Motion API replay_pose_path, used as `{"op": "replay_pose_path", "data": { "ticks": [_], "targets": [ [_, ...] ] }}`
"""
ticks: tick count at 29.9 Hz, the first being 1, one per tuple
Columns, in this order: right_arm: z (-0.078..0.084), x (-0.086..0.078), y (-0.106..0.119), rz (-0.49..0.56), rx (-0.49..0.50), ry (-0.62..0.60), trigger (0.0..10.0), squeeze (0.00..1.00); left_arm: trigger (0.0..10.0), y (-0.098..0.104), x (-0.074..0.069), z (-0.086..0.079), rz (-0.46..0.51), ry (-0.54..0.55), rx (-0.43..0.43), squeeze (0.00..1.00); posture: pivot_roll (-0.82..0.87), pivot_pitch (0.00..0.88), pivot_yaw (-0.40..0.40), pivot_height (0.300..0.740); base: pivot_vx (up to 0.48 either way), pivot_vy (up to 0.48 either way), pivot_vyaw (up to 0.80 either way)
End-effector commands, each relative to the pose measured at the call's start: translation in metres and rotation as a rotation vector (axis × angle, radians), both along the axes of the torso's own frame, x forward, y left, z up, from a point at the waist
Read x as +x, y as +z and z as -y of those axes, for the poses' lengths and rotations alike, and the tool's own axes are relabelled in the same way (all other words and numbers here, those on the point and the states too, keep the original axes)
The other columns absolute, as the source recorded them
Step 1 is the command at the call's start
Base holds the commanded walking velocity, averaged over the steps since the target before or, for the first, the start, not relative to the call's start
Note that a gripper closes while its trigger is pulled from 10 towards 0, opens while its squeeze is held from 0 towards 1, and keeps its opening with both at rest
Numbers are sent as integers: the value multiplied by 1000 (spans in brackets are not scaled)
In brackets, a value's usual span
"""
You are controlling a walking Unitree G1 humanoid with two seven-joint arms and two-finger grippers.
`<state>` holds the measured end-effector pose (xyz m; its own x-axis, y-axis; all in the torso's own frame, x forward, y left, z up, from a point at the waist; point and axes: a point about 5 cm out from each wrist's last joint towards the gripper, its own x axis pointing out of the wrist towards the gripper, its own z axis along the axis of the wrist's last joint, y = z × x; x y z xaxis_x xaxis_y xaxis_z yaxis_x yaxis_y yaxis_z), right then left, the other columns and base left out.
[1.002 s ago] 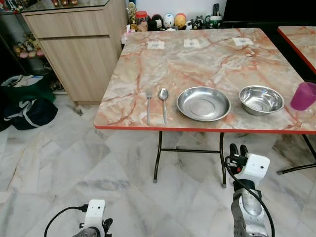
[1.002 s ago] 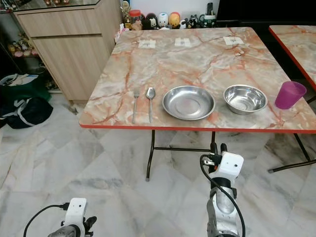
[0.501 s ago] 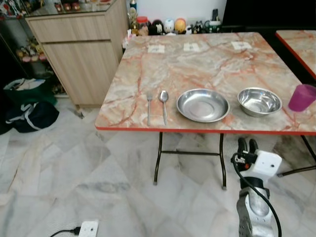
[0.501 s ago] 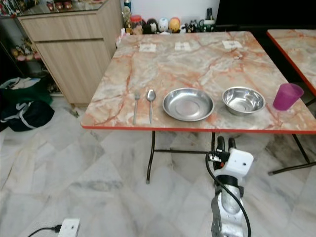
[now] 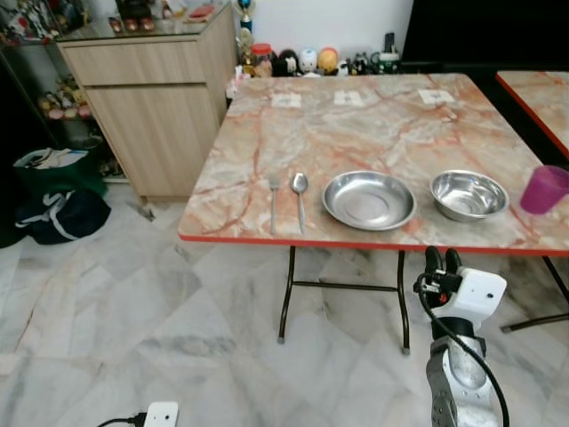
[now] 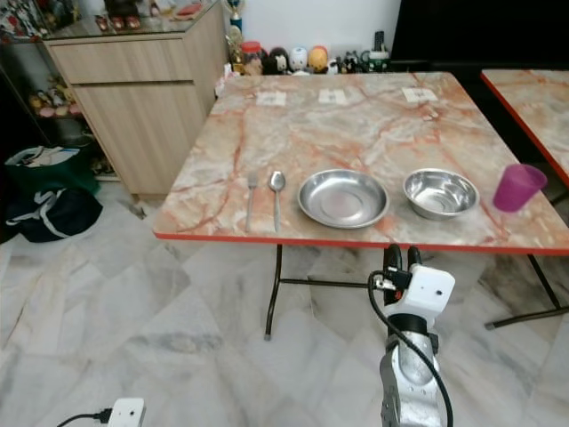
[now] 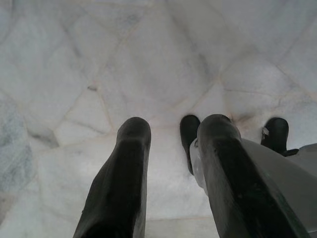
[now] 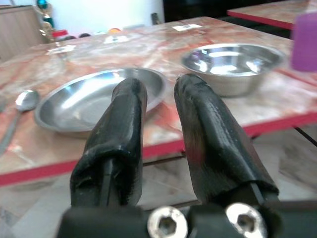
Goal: Setting the table
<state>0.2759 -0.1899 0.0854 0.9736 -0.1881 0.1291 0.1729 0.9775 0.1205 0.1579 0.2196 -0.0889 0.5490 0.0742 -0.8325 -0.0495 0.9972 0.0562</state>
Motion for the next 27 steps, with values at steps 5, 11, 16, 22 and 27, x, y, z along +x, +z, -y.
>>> {"op": "replay_pose_path", "data": {
  "ticks": [5, 11, 16, 22, 27],
  "targets": [
    [-3, 0, 3, 1, 17, -3, 10000, 0, 10000, -1, -9, -10, -11, 10, 10, 0, -118, 0, 36, 740, 269, 0, 0],
    [-3, 0, 3, 1, 21, -6, 10000, 0, 10000, -1, -11, -13, -11, 8, 13, 0, -115, 0, 36, 740, 259, 0, 0],
    [-4, 1, 4, 0, 44, -20, 10000, 0, 10000, 4, -14, -35, -8, 17, 29, 0, -116, 0, 38, 740, 50, 0, 0],
    [0, 4, 4, -11, 79, -38, 10000, 0, 10000, 8, -16, -47, -8, 23, 38, 0, -114, 0, 41, 740, 0, 0, 0],
    [5, 9, 8, -18, 107, -61, 10000, 827, 10000, 9, -15, -48, -5, 21, 38, 0, -108, 0, 39, 740, 0, 0, 0]
  ]
}}
